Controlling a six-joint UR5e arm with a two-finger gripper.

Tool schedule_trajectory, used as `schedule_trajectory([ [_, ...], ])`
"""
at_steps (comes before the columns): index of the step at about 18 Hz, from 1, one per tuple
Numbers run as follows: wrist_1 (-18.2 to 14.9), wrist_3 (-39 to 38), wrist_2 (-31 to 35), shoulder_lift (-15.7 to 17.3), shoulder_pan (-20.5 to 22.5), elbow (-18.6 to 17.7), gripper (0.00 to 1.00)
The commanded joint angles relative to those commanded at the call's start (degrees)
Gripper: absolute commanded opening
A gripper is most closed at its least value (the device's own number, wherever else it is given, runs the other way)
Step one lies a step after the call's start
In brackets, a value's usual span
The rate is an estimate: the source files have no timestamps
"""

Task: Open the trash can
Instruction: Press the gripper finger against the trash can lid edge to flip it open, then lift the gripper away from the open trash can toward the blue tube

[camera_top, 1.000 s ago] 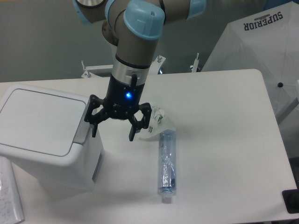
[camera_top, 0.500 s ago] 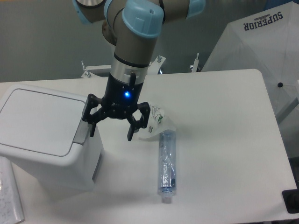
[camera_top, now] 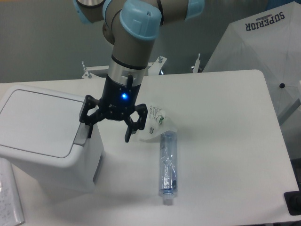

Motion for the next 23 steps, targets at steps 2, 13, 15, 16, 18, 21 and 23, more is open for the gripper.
schedule_trajectory([
  [2, 0.0, 0.0, 0.0, -0.26, -0.26, 0.0, 1.0],
  [13, 0.09, -1.4, -0.17, -0.79, -0.26, 3.15, 1.0],
  [15, 0.09, -2.55, -0.44, -0.97, 0.09, 5.79, 1.0],
  [16, 0.09, -2.64, -0.53, -0.97, 0.44, 6.93, 1.0],
  [18, 0.09, -2.55, -0.53, -1.49, 1.23, 8.69, 1.0],
  [21, 0.61, -0.36, -0.09, -2.28, 3.59, 10.89, 1.0],
  [23, 2.71, 5.15, -0.09, -2.46, 5.18, 11.07, 1.0],
])
